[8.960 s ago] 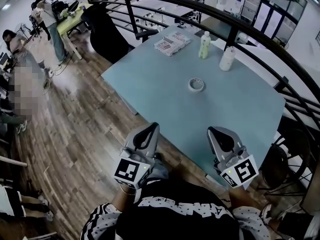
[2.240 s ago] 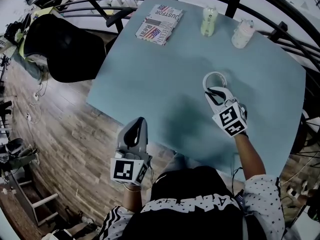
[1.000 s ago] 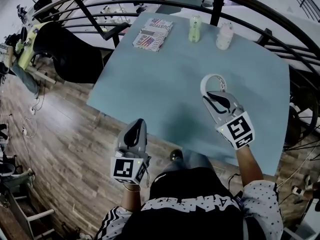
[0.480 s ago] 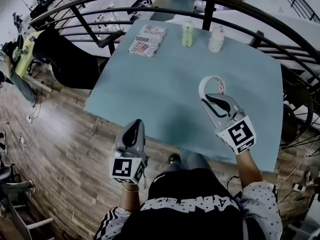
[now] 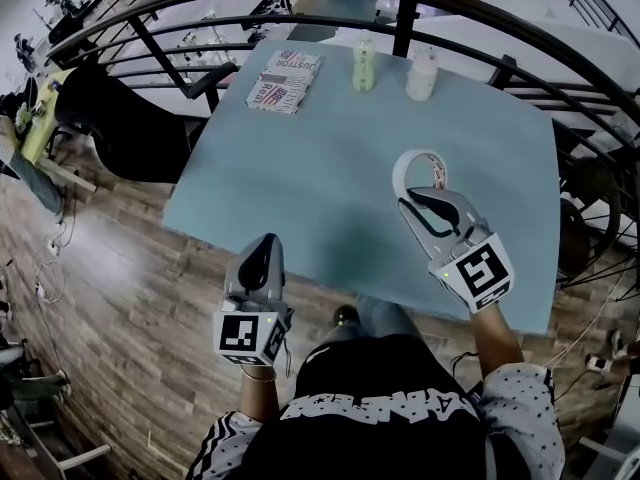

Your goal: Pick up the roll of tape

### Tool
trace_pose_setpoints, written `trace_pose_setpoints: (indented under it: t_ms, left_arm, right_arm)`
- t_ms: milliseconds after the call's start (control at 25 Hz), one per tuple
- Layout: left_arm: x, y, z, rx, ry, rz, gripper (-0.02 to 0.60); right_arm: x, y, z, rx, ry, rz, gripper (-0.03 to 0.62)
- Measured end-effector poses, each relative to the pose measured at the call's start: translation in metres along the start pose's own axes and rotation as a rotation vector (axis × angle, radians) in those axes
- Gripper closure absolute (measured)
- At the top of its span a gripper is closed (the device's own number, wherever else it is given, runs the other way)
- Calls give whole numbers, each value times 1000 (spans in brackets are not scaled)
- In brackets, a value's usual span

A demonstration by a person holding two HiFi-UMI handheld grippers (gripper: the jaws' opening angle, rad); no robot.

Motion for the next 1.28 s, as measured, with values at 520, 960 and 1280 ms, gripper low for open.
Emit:
trace_pose_setpoints:
  t_ms: [520,960,1280]
  left_arm:
    - [-5,2,12,-13,-45,-1,581]
    - [-6,0,26,-30,-82,-9,581]
    - [-7,5,37,-26,-83,-15,581]
  right_arm:
    - [1,-4,-6,17,-25,-7,542]
    - [-3,-5,-13,26,-61,-3,542]
    - [-16,-2,-13,23,-67,10,542]
Point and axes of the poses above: the fingertips, and each gripper's own axes: z forward along the fingers, x to its left, y out of its top, the point moved 10 cm from there along -z, backward along the fingers, and after that the axes turned 11 degrees about z, right-handed, at the moved point
